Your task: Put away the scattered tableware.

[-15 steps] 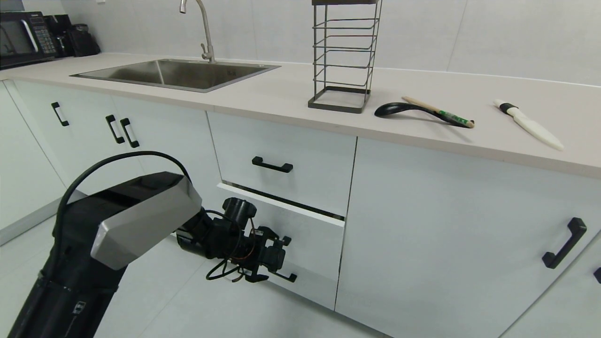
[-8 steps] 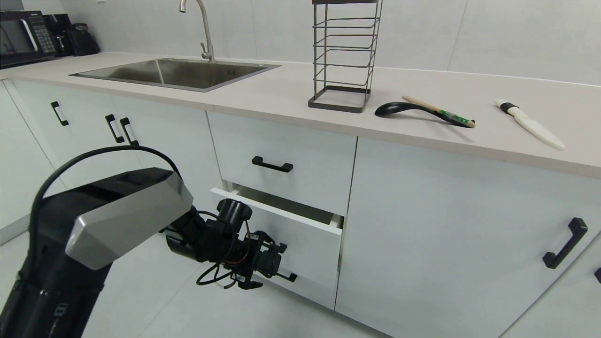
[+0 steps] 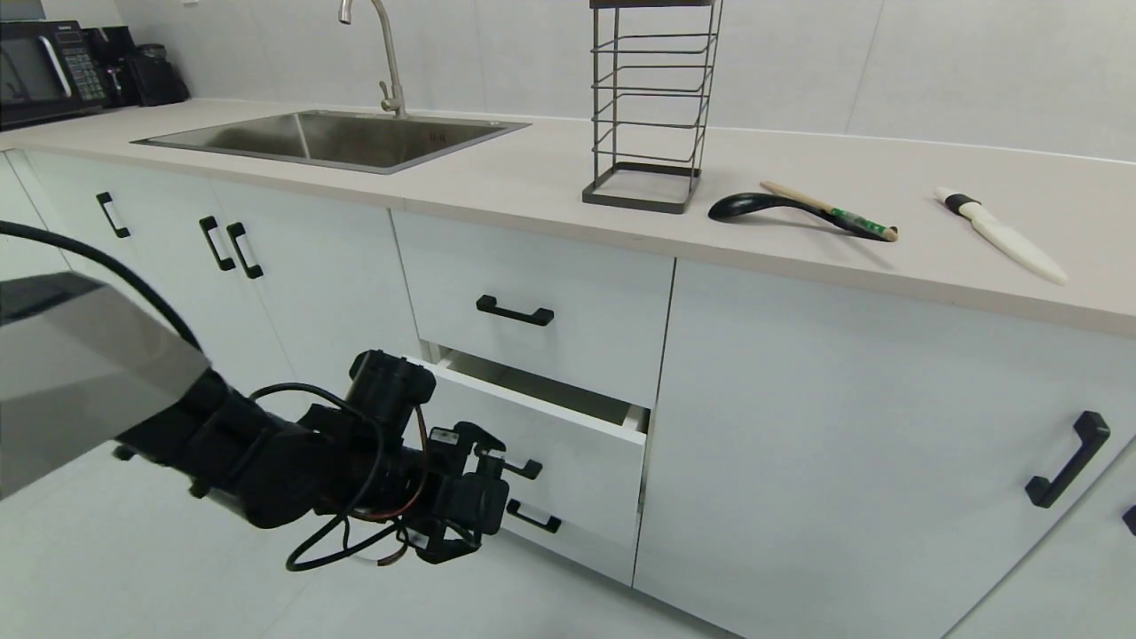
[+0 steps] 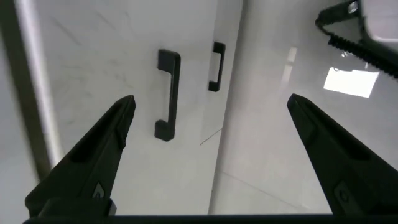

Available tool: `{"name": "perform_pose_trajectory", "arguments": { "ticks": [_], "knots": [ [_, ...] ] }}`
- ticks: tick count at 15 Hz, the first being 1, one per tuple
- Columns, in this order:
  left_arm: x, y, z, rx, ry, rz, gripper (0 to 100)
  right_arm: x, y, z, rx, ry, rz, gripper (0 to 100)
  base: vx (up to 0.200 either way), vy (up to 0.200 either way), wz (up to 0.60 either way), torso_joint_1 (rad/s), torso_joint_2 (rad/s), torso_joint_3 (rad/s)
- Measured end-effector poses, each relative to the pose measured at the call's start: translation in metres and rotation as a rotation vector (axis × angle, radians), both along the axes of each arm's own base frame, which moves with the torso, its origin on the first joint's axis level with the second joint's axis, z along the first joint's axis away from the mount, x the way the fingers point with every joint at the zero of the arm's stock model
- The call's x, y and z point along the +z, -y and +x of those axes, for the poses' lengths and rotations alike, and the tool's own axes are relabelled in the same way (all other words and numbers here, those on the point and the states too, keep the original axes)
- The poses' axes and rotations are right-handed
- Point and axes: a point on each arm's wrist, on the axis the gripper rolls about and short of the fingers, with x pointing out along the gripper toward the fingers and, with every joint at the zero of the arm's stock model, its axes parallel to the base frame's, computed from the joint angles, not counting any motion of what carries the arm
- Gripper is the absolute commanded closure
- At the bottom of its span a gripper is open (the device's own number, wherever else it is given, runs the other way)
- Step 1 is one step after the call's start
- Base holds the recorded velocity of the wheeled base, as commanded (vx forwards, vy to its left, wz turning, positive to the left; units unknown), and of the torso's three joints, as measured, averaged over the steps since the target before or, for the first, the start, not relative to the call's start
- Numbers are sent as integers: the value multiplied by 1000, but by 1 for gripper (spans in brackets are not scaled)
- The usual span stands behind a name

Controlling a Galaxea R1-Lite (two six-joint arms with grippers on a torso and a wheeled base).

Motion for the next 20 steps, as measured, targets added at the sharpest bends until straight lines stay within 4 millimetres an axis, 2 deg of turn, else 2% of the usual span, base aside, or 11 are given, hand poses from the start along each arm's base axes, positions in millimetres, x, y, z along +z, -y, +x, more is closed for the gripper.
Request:
{"name": "perform_pose_trajectory", "arguments": {
  "ticks": [1, 3, 6, 8, 11, 14, 18, 20],
  "knots": [
    [15, 2, -10, 38, -6, -50, 0, 0, 0, 0, 0, 0, 0, 100, 0, 0, 0, 0, 0, 0],
    [35, 5, -19, 65, 14, -112, 0, 0, 0, 0, 0, 0, 0, 100, 0, 0, 0, 0, 0, 0],
    [41, 7, -12, 71, 44, -131, 0, 0, 0, 0, 0, 0, 0, 100, 0, 0, 0, 0, 0, 0],
    [36, 10, 4, 81, 61, -140, 0, 0, 0, 0, 0, 0, 0, 100, 0, 0, 0, 0, 0, 0],
    [25, 23, 39, 91, 91, -156, 0, 0, 0, 0, 0, 0, 0, 100, 0, 0, 0, 0, 0, 0],
    [7, 31, 64, 99, 88, -151, 0, 0, 0, 0, 0, 0, 0, 100, 0, 0, 0, 0, 0, 0],
    [-15, 38, 82, 101, 71, -139, 0, 0, 0, 0, 0, 0, 0, 100, 0, 0, 0, 0, 0, 0],
    [-24, 39, 84, 100, 55, -129, 0, 0, 0, 0, 0, 0, 0, 100, 0, 0, 0, 0, 0, 0]
  ]
}}
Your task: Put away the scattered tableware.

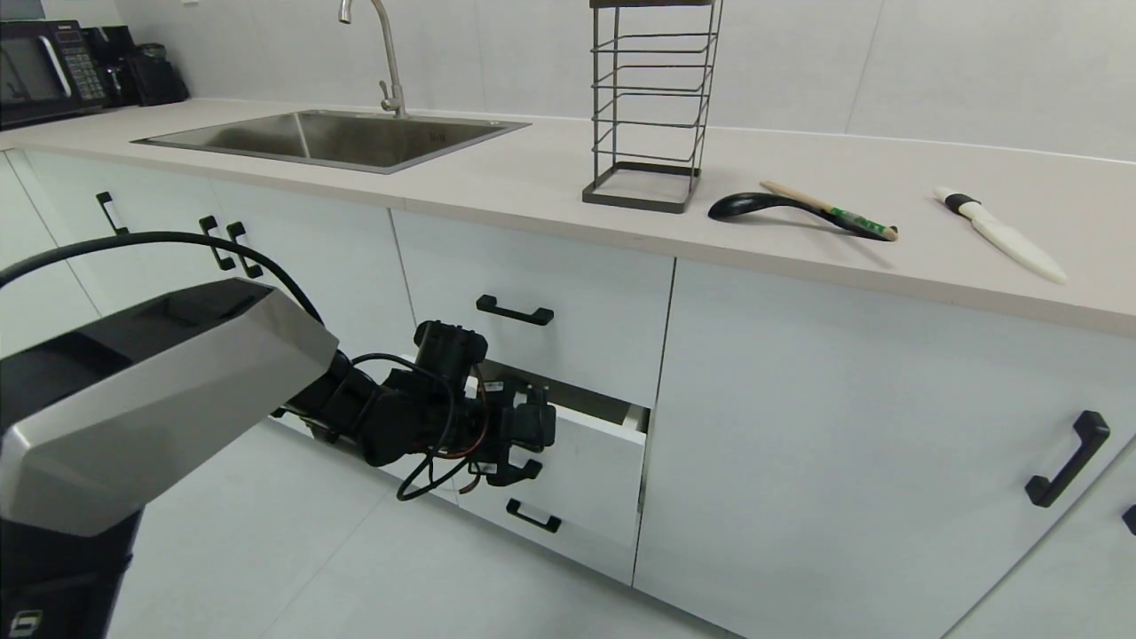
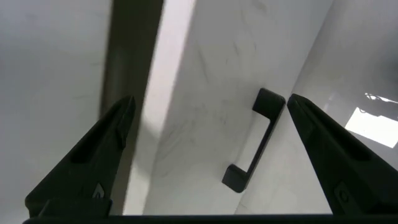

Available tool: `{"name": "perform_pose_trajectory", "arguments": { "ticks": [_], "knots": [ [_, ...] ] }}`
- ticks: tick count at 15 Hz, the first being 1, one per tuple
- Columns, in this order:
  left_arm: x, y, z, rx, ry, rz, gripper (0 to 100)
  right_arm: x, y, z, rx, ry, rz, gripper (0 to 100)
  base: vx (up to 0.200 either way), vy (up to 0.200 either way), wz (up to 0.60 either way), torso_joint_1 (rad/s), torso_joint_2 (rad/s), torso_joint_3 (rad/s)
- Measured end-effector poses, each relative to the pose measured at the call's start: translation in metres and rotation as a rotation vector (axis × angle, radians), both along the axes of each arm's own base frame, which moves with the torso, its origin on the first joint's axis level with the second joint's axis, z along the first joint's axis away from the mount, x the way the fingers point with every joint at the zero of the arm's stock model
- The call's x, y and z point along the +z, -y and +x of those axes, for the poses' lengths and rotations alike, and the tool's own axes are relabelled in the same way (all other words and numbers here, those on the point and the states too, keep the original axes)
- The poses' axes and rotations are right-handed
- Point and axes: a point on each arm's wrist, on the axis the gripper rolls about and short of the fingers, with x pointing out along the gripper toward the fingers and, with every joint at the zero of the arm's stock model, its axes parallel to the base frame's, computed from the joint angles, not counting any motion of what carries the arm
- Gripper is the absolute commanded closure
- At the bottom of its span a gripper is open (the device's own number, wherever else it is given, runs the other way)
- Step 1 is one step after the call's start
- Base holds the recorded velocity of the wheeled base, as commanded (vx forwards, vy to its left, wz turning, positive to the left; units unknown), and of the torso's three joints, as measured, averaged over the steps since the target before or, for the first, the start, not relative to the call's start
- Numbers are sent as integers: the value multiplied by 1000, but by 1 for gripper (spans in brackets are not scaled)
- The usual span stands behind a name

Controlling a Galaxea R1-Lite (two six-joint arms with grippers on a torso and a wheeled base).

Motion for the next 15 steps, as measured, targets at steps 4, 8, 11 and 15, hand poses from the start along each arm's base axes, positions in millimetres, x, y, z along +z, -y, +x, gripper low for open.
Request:
{"name": "perform_pose_trajectory", "arguments": {
  "ticks": [4, 8, 11, 15],
  "knots": [
    [-18, -4, -20, -21, -65, 35, 0, 0, 0, 0, 0, 0, 0, 100, 0, 0, 0, 0, 0, 0],
    [-8, -20, -64, -31, -143, 70, 0, 0, 0, 0, 0, 1, 0, 100, 0, 0, 0, 0, 0, 0],
    [13, -39, -115, -41, -164, 74, 0, 0, 0, 0, 0, 0, 0, 100, 0, 0, 0, 0, 0, 0],
    [32, -61, -165, -50, -159, 68, 0, 0, 0, 0, 1, 0, 0, 100, 0, 0, 0, 0, 0, 0]
  ]
}}
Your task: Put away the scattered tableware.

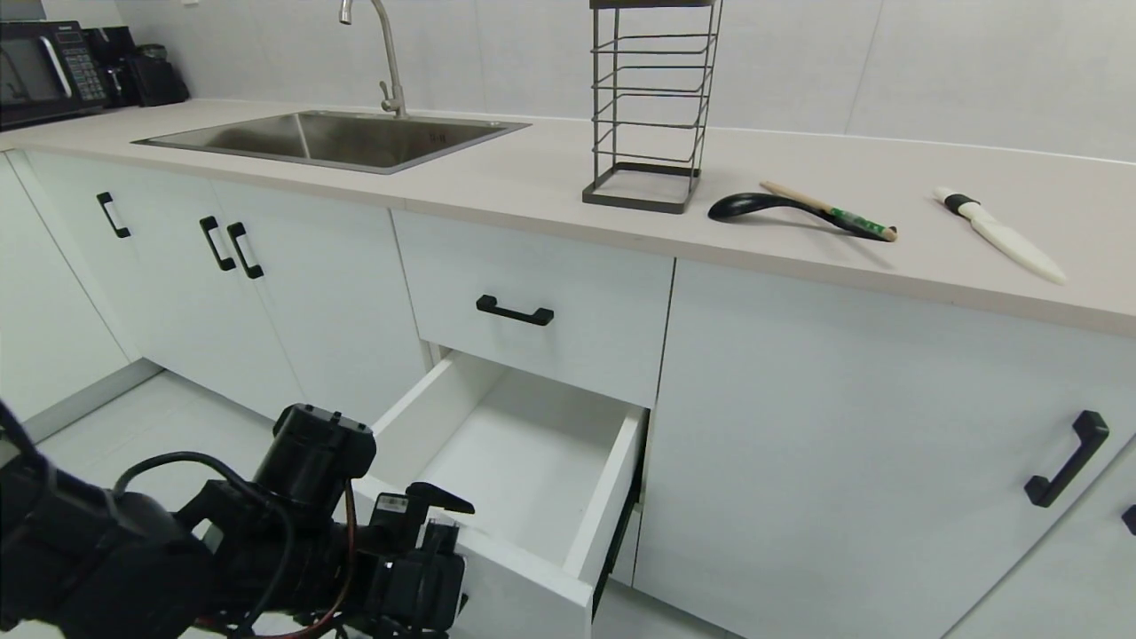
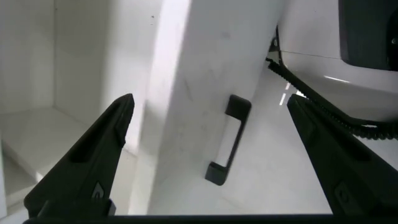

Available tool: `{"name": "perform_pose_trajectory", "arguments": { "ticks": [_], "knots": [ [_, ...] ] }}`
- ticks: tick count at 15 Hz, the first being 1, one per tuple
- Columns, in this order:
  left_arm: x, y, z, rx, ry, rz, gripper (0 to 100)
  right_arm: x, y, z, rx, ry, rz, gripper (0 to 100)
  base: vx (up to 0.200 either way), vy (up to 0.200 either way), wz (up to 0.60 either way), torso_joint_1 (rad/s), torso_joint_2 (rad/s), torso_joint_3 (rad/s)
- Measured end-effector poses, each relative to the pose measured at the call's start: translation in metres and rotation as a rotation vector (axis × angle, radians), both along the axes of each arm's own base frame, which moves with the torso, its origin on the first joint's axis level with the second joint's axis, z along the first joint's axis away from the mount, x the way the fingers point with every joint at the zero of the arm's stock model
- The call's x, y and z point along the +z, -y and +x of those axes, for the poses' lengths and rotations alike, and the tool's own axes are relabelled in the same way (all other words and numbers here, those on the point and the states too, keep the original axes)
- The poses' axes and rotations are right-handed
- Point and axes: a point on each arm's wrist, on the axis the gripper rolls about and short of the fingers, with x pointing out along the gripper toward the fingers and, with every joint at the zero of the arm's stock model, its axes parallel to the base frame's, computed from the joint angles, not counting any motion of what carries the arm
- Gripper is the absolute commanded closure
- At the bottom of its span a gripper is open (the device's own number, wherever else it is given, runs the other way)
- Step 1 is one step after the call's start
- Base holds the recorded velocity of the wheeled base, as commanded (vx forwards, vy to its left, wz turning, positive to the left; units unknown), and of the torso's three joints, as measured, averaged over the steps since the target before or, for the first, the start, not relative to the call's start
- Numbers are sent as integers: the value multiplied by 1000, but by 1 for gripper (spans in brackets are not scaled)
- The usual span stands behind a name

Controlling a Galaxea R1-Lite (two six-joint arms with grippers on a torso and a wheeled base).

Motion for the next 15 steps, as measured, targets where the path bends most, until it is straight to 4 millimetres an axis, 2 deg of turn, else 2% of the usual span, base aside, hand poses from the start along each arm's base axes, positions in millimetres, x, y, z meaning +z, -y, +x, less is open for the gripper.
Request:
{"name": "perform_pose_trajectory", "arguments": {
  "ticks": [6, 15],
  "knots": [
    [14, -5, -17, -6, 42, -33, 0, 0, 0, 0, -1, 0, 0, 100, 0, 0, 0, 0, 0, 0],
    [19, -5, -11, 16, 86, -71, 0, 0, 0, 0, -1, 0, 0, 100, 0, 0, 0, 0, 0, 0]
  ]
}}
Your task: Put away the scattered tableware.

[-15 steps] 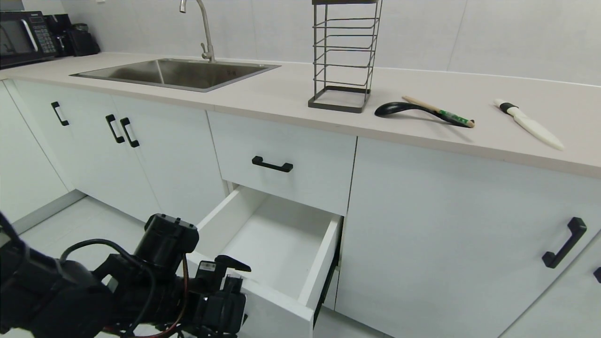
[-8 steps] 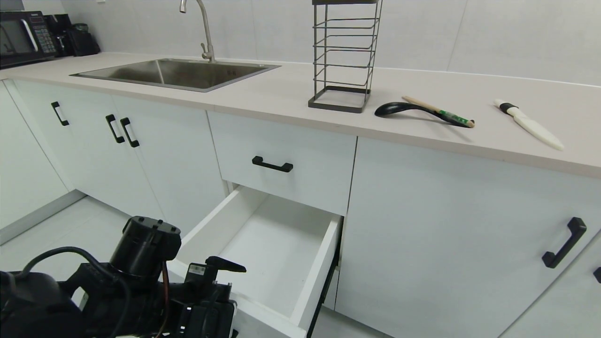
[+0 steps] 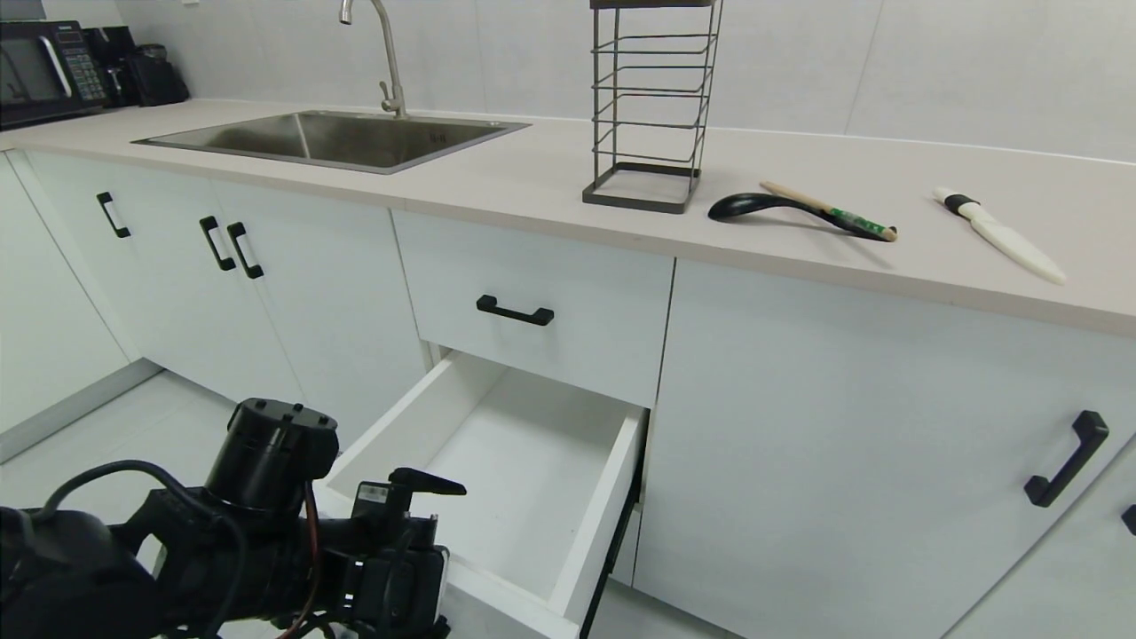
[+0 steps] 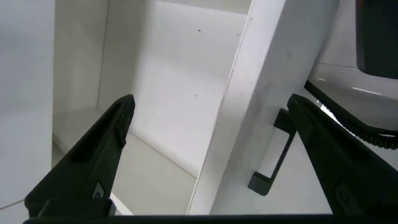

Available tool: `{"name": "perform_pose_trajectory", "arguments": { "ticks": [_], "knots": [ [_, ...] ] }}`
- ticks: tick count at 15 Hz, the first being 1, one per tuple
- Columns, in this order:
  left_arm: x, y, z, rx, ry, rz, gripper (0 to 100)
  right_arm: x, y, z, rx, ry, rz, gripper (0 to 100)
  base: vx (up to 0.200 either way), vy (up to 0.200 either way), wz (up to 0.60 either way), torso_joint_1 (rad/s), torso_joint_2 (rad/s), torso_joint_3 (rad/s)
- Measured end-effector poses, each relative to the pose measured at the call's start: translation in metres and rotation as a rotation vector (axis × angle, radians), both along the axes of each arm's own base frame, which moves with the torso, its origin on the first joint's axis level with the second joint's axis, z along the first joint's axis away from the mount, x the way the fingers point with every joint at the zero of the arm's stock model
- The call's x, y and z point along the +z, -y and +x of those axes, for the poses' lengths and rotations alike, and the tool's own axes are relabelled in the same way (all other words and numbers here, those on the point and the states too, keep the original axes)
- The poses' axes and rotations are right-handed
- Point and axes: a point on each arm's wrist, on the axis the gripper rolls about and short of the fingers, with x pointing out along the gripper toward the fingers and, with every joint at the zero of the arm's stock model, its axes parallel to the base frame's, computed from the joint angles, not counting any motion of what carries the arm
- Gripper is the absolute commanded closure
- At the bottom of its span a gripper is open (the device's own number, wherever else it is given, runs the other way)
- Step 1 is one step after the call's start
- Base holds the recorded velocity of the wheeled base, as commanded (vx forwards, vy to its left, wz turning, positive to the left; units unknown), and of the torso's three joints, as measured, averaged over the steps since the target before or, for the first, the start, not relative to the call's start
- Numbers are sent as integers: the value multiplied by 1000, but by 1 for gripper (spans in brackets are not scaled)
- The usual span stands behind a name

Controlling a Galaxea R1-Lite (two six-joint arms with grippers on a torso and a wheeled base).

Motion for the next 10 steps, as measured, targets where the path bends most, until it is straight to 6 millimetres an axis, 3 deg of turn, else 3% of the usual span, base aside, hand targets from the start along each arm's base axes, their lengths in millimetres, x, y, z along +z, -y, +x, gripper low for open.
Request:
{"name": "perform_pose_trajectory", "arguments": {
  "ticks": [5, 8, 10],
  "knots": [
    [35, -6, -24, 119, -128, -239, 0, 0, 0, 0, 0, 0, 0, 100, 0, 0, 0, 0, 0, 0],
    [68, -26, -40, 422, -360, -604, 0, 0, 0, 0, 0, 0, 0, 100, 0, 0, 0, 0, 0, 0],
    [89, -48, -53, 547, -359, -812, 0, 0, 0, 0, 0, 0, 0, 100, 0, 0, 0, 0, 0, 0]
  ]
}}
